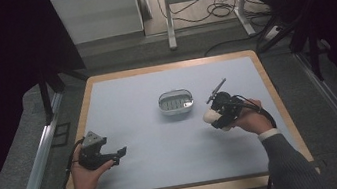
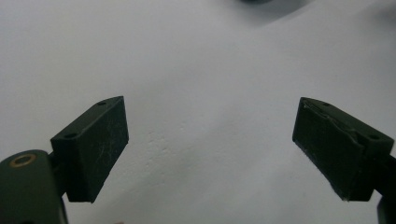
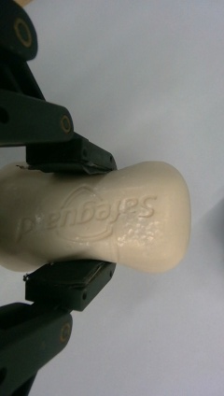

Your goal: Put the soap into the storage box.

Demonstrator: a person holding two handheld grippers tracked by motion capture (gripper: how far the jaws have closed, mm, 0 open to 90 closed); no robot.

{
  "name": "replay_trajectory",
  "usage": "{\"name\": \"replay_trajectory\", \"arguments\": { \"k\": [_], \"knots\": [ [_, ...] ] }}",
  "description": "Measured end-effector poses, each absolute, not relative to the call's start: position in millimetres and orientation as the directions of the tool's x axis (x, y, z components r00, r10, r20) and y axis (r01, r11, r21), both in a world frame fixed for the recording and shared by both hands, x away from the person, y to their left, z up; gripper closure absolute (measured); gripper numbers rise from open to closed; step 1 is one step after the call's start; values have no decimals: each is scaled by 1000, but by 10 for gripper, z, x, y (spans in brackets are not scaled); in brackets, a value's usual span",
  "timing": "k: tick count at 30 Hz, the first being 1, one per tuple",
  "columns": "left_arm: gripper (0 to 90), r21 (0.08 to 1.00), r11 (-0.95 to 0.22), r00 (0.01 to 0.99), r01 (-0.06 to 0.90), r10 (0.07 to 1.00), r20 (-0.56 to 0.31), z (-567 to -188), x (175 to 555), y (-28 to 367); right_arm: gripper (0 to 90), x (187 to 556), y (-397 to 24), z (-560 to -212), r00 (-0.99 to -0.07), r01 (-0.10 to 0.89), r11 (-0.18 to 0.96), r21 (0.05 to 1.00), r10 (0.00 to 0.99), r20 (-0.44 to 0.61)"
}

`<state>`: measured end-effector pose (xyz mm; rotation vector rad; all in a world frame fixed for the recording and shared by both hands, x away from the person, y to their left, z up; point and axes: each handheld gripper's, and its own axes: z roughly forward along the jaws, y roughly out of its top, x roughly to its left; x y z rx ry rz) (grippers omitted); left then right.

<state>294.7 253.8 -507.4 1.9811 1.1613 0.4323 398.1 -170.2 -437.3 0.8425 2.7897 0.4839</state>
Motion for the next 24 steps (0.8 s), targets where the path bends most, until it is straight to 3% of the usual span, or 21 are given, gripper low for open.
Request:
{"name": "replay_trajectory", "arguments": {
  "k": [24],
  "knots": [
    [110,775,-262,519,575,849,-98,-5056,2933,2558,497,4223,-1586,-4253,-832,474,795,379,545,-104]
  ]
}}
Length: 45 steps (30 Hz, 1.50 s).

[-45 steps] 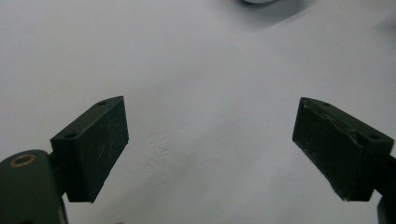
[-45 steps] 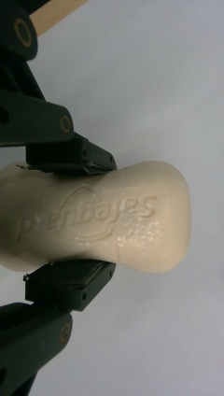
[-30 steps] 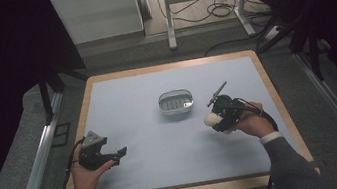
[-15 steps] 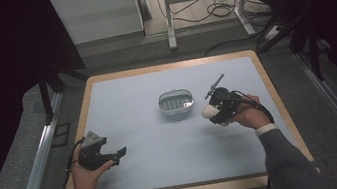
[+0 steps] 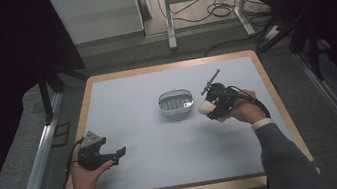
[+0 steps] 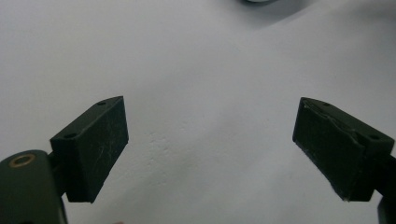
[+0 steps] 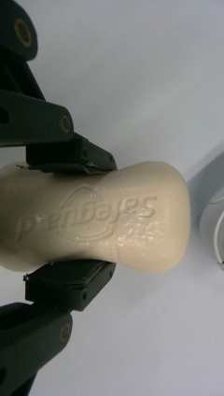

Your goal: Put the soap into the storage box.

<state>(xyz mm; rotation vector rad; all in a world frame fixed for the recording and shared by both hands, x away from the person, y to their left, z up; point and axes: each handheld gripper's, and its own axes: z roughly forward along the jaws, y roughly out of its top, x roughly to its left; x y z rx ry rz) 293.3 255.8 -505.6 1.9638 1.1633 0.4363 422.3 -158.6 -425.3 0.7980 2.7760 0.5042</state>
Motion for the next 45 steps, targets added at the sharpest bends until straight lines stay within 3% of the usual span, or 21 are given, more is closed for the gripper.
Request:
{"name": "replay_trajectory", "arguments": {
  "k": [45],
  "knots": [
    [110,770,-278,534,574,840,-94,-5060,2931,2519,497,4641,-1334,-4093,-844,438,797,416,525,-116]
  ]
}}
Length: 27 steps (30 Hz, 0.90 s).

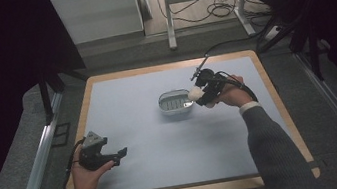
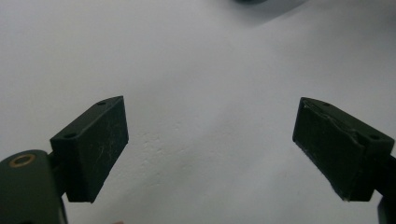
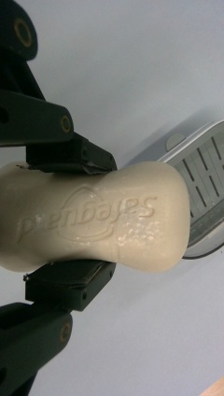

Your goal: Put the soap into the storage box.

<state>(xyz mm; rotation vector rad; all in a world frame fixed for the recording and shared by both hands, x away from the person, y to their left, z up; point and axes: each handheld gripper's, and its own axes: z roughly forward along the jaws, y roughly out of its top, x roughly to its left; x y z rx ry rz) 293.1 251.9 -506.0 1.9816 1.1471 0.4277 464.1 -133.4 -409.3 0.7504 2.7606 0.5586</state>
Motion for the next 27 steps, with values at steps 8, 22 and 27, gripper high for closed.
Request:
{"name": "replay_trajectory", "arguments": {
  "k": [8,22,27],
  "knots": [
    [110,767,-282,535,576,840,-94,-5069,2935,2515,497,4760,-1189,-4100,-862,405,816,413,491,-126],
    [110,777,-271,546,568,831,-110,-5034,2917,2517,497,4899,-959,-4135,-884,366,833,415,450,-123],
    [110,776,-274,547,568,830,-107,-5037,2919,2508,497,4949,-895,-4145,-891,350,838,418,436,-128]
  ]
}}
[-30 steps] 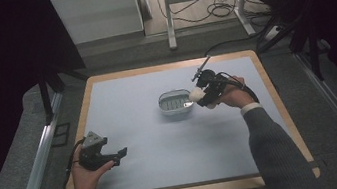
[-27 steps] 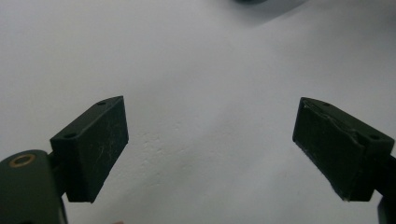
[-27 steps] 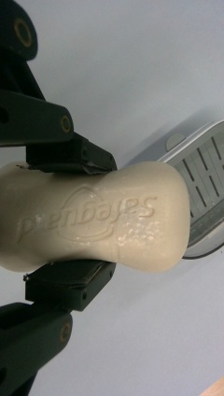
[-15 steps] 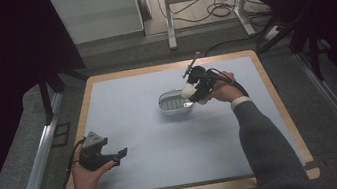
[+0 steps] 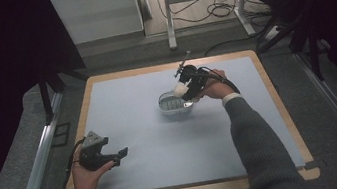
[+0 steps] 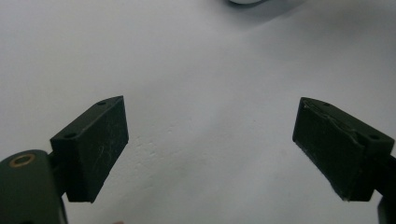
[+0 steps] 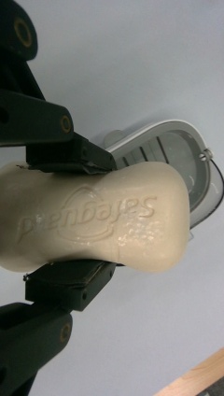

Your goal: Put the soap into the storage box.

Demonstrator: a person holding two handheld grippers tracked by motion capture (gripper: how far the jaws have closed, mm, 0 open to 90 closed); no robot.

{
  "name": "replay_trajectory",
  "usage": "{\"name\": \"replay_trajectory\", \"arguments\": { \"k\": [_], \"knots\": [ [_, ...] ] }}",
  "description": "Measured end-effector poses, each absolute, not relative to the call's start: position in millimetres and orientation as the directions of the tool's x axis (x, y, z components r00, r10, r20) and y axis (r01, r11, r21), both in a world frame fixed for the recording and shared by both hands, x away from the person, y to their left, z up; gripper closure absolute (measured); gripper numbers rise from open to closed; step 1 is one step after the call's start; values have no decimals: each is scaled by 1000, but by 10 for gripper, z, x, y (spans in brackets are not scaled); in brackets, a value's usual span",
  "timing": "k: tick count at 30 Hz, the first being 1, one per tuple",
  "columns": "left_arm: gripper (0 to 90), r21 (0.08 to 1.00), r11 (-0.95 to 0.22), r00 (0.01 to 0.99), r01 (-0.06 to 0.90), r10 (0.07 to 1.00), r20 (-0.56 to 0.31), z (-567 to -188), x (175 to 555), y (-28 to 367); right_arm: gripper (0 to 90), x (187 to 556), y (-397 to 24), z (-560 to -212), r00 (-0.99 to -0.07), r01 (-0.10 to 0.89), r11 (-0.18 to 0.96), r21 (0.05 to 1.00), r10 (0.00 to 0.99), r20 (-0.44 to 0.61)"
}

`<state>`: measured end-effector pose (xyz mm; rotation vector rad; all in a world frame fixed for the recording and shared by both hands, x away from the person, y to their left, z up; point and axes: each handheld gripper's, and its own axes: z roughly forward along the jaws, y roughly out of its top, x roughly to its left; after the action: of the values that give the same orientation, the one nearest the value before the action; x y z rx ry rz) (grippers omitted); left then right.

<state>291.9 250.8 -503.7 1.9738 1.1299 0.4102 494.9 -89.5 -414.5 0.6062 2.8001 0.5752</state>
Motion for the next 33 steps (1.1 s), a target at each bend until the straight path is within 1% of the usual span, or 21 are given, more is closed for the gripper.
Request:
{"name": "replay_trajectory", "arguments": {
  "k": [3,9,13,21,29,33],
  "knots": [
    [110,776,-277,549,567,829,-106,-5033,2920,2507,497,4977,-853,-4175,-898,340,841,421,423,-122],
    [110,774,-283,558,566,823,-107,-5040,2921,2482,497,5027,-713,-4259,-914,308,864,397,384,-126],
    [110,774,-285,558,566,824,-105,-5039,2920,2487,496,5041,-635,-4287,-922,281,878,387,358,-144],
    [110,775,-283,555,565,825,-103,-5035,2917,2496,495,5074,-541,-4393,-933,257,896,362,328,-148],
    [108,773,-286,555,566,826,-101,-5040,2919,2492,479,5061,-497,-4482,-936,251,904,347,318,-153],
    [108,773,-286,556,565,825,-101,-5040,2919,2490,469,5054,-511,-4453,-934,264,891,370,332,-133]
  ]
}}
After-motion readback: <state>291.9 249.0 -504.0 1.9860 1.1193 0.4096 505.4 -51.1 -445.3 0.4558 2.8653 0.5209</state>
